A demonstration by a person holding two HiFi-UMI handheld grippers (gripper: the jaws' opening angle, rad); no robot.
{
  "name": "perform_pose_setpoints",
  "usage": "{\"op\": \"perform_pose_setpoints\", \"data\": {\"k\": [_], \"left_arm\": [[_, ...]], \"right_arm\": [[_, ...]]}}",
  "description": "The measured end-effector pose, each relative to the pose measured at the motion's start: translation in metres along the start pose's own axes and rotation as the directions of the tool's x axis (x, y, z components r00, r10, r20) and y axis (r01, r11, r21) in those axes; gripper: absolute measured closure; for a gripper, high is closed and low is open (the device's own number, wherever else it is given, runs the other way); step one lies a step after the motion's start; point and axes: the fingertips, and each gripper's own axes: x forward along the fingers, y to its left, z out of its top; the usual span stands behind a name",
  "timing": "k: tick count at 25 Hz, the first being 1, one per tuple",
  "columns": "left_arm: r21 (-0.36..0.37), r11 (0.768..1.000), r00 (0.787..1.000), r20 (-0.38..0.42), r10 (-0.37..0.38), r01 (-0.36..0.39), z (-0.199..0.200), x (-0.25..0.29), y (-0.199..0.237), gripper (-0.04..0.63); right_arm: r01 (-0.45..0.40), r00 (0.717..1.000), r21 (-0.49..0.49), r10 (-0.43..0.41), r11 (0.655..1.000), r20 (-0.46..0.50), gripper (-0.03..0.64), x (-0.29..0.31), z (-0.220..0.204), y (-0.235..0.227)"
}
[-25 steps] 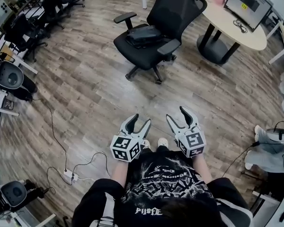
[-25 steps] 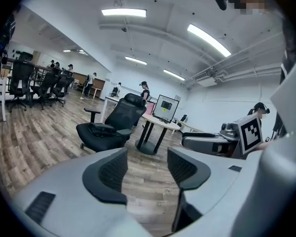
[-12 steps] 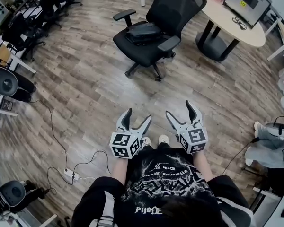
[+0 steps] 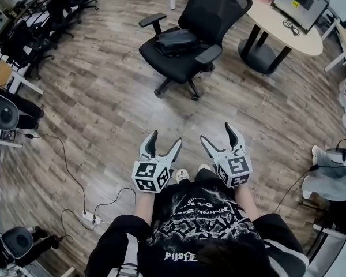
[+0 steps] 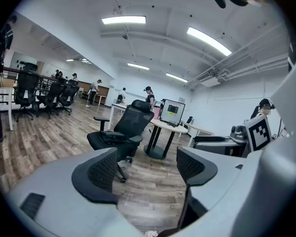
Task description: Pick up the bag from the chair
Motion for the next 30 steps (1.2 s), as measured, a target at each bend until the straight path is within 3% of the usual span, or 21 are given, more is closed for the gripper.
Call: {"op": "perform_pose_setpoints", "data": {"k": [9,14,23,30], "left_arm": [[-0.026,1.000,1.000,-0.017,-0.016,0.016,0.006,0.025,0.014,0.190],[-0.030,0.999,0.999,-0.023,0.028,-0.029,0.009,0.050,0.026,0.190],[-0.082,0.993,0.995,-0.055,0.084,-0.089,0.032,0.126,0.058,0.190],[-0.089,0.987,0.991,-0.034,0.133,-0.135,0.066,0.202,0.067,0.190]], "right_arm": [[-0.040,0.998,-0.004,0.039,0.999,-0.039,0.221,0.024,-0.007,-0.008],[-0.092,0.994,-0.005,0.091,0.996,-0.066,0.221,0.059,-0.007,-0.025],[-0.167,0.982,-0.028,0.164,0.986,-0.091,0.224,0.146,0.017,-0.080],[-0.207,0.976,-0.027,0.204,0.978,-0.079,0.225,0.204,0.042,-0.148]]}}
